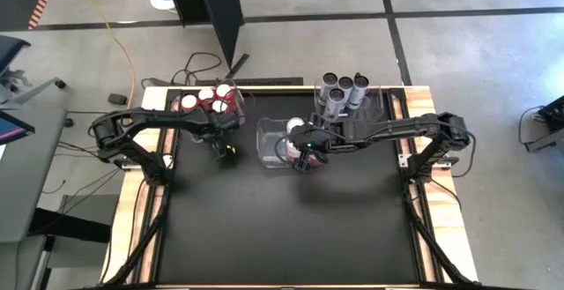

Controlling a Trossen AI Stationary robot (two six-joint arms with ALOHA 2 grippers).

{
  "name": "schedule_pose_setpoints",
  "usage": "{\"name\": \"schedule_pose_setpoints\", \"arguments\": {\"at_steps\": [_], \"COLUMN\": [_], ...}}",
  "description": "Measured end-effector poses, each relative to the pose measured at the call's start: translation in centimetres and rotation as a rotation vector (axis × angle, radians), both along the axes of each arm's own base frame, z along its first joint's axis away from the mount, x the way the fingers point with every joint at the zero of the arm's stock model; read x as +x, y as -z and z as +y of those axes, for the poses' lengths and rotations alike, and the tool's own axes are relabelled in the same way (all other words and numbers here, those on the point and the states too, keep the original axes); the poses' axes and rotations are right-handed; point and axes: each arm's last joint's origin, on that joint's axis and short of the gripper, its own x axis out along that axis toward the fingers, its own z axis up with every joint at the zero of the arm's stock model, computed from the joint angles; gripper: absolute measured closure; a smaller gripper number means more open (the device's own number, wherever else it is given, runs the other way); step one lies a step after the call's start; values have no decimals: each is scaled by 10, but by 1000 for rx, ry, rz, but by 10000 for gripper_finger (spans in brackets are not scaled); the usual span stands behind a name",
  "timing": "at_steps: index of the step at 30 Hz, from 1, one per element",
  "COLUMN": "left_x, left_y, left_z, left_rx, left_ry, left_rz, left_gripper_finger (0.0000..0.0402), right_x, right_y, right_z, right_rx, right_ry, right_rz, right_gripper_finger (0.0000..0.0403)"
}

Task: Sort soda cans
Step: Adjust the pink-white soda can

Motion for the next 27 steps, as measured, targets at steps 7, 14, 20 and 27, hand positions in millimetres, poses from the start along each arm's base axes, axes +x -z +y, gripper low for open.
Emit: {"name": "schedule_pose_setpoints", "arguments": {"at_steps": [7,14,20,27], "left_x": [-3,-20,-33,-30], "left_y": [-33,-78,-108,-111], "left_z": [-4,-24,-46,-63], "left_rx": [67,162,109,58], "left_ry": [16,65,153,189], "left_rz": [-127,-327,-567,-614], "left_gripper_finger": [182,182,182,182], "right_x": [0,1,3,-2], "right_y": [0,0,-2,5], "right_z": [0,2,22,53], "right_rx": [0,-21,-19,178], "right_ry": [0,-31,-218,-448], "right_rz": [0,5,5,71], "right_gripper_finger": [401,401,401,401]}}
